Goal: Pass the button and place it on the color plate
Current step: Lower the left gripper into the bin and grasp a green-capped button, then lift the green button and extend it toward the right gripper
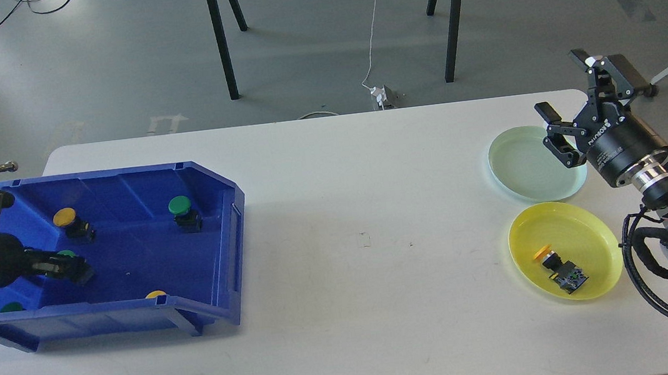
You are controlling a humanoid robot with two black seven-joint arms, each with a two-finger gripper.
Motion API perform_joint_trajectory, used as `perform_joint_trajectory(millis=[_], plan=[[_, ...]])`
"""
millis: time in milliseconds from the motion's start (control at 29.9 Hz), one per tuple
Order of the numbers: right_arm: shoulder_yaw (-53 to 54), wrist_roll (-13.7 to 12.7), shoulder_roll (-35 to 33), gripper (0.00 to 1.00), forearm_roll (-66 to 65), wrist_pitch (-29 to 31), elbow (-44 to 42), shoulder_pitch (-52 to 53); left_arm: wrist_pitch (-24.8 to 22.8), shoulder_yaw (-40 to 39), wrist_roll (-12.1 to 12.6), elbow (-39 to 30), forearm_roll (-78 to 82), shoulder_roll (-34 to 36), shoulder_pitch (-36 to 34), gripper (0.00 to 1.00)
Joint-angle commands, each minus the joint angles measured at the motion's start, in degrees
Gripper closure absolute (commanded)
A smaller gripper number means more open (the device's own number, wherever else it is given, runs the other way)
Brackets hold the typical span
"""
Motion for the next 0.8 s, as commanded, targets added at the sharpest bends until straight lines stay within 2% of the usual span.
perform_joint_trajectory(millis=[0, 234, 401, 635, 769], plan=[[0.00, 0.00, 0.01, 0.03, 0.00, 0.00, -0.12, 0.00, 0.00, -0.63, 0.02, -3.37, -0.26, 2.48, -0.62, 0.82], [0.00, 0.00, 0.01, 0.03, 0.00, 0.00, -0.20, 0.00, 0.00, -1.25, 0.02, -16.55, -10.96, 11.44, -5.36, 0.82], [0.09, 0.00, 0.01, 0.03, 0.00, 0.00, -0.20, 0.00, 0.00, -2.30, 0.02, -23.32, -22.29, 15.84, -10.11, 0.82], [0.09, 0.00, -0.08, 0.03, 0.00, 0.00, -0.03, 0.00, 0.00, -10.56, 0.02, -27.72, -37.93, 15.50, -10.11, 0.82], [-0.09, 0.00, -0.26, 0.03, -0.79, 0.00, 0.24, 0.09, 0.00, -11.00, 0.02, -30.28, -51.38, 11.73, -10.11, 0.83]])
